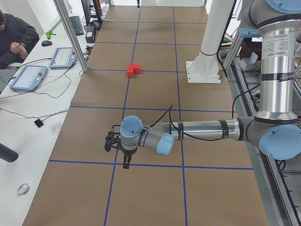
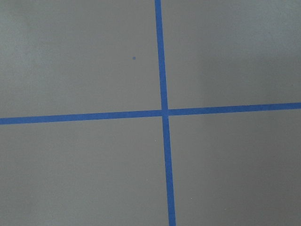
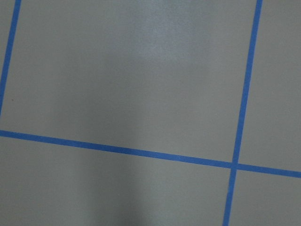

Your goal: Form red blocks into L shape at center

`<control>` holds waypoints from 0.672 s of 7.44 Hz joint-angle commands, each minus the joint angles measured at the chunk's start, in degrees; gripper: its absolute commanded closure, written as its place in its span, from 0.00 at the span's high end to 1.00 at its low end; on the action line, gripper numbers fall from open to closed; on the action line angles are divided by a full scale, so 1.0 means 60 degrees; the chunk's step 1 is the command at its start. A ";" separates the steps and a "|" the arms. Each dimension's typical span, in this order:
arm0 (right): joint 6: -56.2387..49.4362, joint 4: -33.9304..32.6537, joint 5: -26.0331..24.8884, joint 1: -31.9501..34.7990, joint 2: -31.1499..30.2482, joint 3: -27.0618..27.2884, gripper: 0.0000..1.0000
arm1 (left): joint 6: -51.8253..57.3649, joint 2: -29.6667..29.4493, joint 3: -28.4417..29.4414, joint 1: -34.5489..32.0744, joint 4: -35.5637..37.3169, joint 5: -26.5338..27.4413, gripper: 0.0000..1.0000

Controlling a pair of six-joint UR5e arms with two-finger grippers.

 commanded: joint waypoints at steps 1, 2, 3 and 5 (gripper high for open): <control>-0.0118 0.0015 0.0100 0.0375 -0.0328 0.0057 0.99 | 0.0007 0.0175 -0.0289 -0.0070 0.0325 -0.0040 1.00; -0.0118 0.0029 0.0173 0.0506 -0.0416 0.0071 0.99 | 0.0022 0.0364 -0.0581 -0.0099 0.0341 -0.0055 1.00; -0.0118 0.0029 0.0391 0.0594 -0.0489 0.0072 0.99 | 0.0065 0.0453 -0.0888 -0.0100 0.0472 -0.0026 1.00; -0.0162 0.0029 0.0364 0.0639 -0.0854 0.0057 0.99 | 0.0197 0.0469 -0.1838 -0.0070 0.1813 0.0149 1.00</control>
